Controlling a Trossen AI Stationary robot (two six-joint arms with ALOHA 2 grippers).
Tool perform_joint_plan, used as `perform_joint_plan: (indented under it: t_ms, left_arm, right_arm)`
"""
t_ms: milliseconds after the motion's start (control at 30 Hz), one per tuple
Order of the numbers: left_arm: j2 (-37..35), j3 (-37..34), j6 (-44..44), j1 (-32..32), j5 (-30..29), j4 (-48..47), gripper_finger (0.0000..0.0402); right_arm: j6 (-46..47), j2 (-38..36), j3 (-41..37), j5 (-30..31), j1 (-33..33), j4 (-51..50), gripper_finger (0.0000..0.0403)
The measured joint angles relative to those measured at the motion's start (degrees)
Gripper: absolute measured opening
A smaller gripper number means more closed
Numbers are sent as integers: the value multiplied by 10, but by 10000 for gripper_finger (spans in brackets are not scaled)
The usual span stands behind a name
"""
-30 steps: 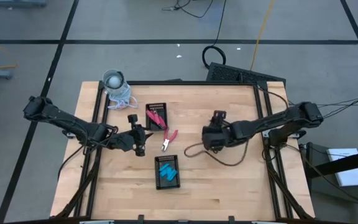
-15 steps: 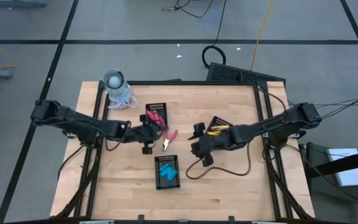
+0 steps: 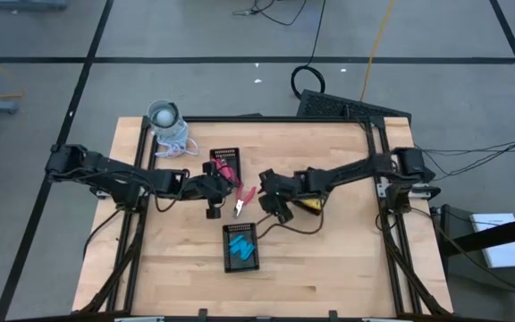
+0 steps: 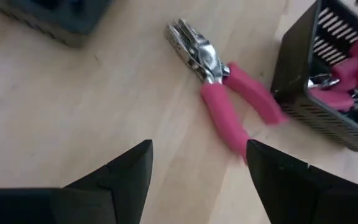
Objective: Pick & Place School Supplies
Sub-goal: Put the pink puncher into the top left black basket
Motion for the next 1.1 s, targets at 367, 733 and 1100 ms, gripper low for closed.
perform_joint_plan:
  t_ms: [367,733,1100]
  left_arm:
    - [0,0,4,15,7,2,102]
    - [-3,0,17,33,7,4,102]
    - [-4,1,33,72,28,7,102]
  right_arm:
    - [-36,70,43,-68,-49,36,251]
    - [-51,109,84,-105,-70,15,251]
    - [-67,117,84,-80,-72,12,243]
